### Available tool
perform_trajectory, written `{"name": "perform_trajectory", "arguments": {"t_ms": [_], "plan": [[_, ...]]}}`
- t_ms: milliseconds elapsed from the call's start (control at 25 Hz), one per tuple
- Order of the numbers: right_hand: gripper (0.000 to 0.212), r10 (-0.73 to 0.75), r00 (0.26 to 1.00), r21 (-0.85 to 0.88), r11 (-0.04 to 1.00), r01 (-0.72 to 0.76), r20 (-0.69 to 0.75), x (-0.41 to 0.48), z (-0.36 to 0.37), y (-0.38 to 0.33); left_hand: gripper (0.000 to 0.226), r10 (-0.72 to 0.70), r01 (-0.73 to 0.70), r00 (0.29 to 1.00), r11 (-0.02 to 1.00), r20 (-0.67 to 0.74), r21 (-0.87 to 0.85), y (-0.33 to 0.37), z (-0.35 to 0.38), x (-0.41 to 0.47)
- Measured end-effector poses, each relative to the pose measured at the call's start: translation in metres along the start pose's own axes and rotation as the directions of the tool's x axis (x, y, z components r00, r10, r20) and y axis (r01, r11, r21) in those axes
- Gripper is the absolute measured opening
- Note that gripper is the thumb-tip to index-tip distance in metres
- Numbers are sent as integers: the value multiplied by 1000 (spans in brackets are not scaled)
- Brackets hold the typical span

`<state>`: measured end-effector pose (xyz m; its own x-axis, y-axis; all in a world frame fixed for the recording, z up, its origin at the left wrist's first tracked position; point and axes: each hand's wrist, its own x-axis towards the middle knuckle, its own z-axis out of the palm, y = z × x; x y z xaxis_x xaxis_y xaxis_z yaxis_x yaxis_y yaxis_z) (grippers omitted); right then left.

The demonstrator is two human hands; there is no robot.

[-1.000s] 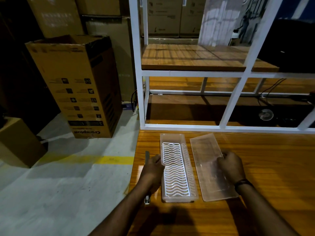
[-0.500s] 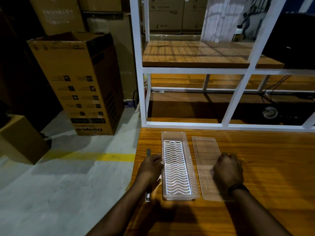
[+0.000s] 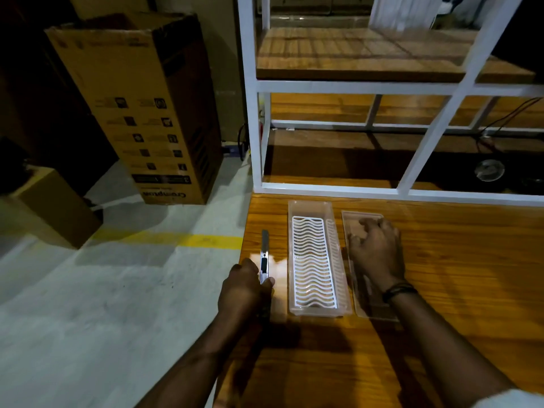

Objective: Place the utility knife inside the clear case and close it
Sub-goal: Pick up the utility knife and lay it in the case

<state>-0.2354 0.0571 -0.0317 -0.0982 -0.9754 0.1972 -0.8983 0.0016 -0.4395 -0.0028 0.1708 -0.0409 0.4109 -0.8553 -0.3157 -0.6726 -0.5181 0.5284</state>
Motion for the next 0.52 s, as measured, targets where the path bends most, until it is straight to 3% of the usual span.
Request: {"name": "perform_trajectory", "arguments": {"t_ms": [160,520], "plan": [[44,-125,992,24,992,125,21,1,-1,-27,50,-17,16,1000,999,15,51,-2,3,3],[42,-273,956,71,961,267,103,-8,9,-70,34,-21,21,1000,1000,-1,-7,-1,1,8]]}}
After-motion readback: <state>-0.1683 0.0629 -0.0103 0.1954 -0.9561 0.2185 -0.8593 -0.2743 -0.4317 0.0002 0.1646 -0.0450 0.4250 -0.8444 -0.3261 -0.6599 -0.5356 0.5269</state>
